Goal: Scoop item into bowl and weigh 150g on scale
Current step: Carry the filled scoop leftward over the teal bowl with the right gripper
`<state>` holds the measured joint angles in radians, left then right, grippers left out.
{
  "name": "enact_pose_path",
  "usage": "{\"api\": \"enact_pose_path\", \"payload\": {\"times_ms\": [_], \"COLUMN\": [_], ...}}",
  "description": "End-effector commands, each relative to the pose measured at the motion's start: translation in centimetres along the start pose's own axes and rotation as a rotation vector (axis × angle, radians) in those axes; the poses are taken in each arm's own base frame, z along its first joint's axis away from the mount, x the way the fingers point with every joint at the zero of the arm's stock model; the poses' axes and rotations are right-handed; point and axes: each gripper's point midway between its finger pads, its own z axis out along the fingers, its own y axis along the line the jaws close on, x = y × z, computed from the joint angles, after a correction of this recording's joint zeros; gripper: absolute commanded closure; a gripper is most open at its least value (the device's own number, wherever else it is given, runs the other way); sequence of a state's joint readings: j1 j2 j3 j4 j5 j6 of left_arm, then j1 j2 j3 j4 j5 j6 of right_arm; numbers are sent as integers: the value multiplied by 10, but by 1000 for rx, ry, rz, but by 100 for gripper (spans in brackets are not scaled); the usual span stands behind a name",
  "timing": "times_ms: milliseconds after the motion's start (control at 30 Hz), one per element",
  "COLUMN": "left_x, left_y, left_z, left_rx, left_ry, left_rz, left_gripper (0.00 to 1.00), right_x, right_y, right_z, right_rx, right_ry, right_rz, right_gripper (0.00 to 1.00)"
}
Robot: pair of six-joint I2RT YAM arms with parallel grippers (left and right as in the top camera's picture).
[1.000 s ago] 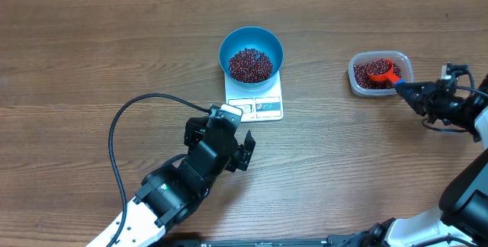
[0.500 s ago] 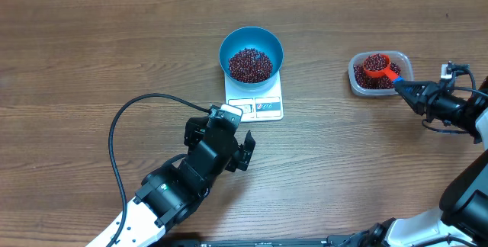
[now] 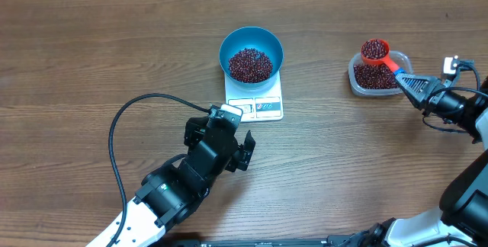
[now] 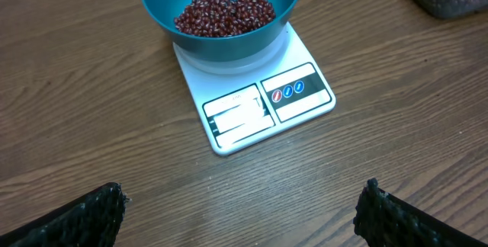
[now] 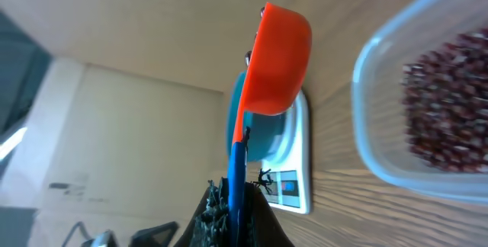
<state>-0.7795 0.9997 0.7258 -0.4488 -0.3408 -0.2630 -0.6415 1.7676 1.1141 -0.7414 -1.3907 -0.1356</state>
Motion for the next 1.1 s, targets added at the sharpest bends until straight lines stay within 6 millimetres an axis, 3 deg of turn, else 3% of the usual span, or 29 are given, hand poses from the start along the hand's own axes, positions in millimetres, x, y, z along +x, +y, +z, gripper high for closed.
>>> {"api": "enact_pose_path", "payload": {"times_ms": [0, 167, 367, 800, 1067], "left_x": [2, 2, 2, 2, 2], "left_y": [-2, -2, -2, -2, -2], "left_z": [-1, -1, -1, -1, -1], "left_rx": [6, 6, 6, 6, 6], "left_ry": [1, 1, 1, 1, 1], "left_rz": [-10, -10, -10, -10, -10], "left_gripper": [0, 0, 0, 0, 1], "right_x": [-1, 1, 13, 58, 75], "right_y": [14, 20, 28, 56, 61], "right_z": [0, 4, 24, 95, 140], "right_rx": [-94, -124, -151, -229, -170], "right_ry": [-6, 6, 68, 298, 391], "right_rz": [-21, -23, -29, -115, -132], "right_gripper": [96, 96, 96, 96, 96]}}
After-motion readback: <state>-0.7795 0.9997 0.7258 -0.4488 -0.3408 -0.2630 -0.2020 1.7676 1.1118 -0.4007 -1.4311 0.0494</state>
